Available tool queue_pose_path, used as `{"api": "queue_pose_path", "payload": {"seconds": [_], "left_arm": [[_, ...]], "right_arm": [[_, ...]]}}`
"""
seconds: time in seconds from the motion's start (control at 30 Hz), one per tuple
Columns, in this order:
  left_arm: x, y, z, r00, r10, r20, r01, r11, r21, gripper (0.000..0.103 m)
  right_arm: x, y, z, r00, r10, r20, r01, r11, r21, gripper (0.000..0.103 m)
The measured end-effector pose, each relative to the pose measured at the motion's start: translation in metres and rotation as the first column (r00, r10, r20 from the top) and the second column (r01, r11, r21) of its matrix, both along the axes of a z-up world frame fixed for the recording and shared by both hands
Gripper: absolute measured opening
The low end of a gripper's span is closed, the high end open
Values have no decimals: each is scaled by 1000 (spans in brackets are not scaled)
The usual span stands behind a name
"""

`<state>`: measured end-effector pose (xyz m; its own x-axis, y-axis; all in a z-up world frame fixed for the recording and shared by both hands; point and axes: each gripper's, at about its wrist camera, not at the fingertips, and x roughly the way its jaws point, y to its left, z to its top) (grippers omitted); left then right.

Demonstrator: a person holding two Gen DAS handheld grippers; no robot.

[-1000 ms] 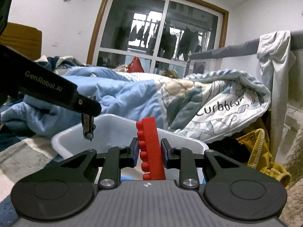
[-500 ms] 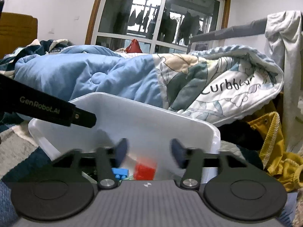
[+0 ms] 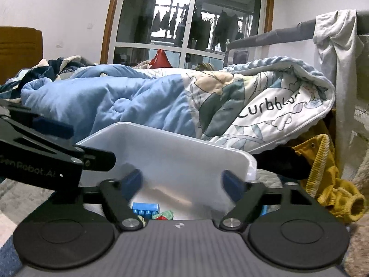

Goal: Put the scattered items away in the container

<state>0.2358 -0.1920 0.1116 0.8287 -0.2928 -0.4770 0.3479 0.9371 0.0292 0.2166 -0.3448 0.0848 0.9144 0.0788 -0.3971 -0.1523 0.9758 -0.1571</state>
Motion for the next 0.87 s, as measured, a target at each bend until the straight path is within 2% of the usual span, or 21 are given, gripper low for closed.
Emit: {"api": "queue_pose_path", "payload": {"seconds": [0.1,0.17,0.23,0.33,0.43,0.6,0.87], "left_arm": [[-15,-8,10,997,47,67,-53,994,93,83],[-24,-9,16,994,46,103,-58,991,118,84],[-25,-7,22,997,52,60,-58,994,93,87],[-15,-5,27,996,54,-65,-51,997,49,87],[-3,-9,25,987,66,-146,-57,996,65,87],[10,-16,18,977,96,-192,-72,989,127,87],[21,-19,7,968,116,-224,-77,982,175,87]], "right_arm": [[-11,-1,12,1000,-19,-14,19,1000,-18,103],[-17,-1,20,999,-12,-38,11,999,-45,103],[-21,0,26,998,-9,-65,5,998,-69,103],[-21,2,29,994,-42,-101,32,994,-102,103],[-17,2,27,986,-78,-145,63,992,-107,103],[-4,-2,27,965,-86,-249,80,996,-33,103],[14,-2,12,941,-104,-323,99,995,-34,103]]}}
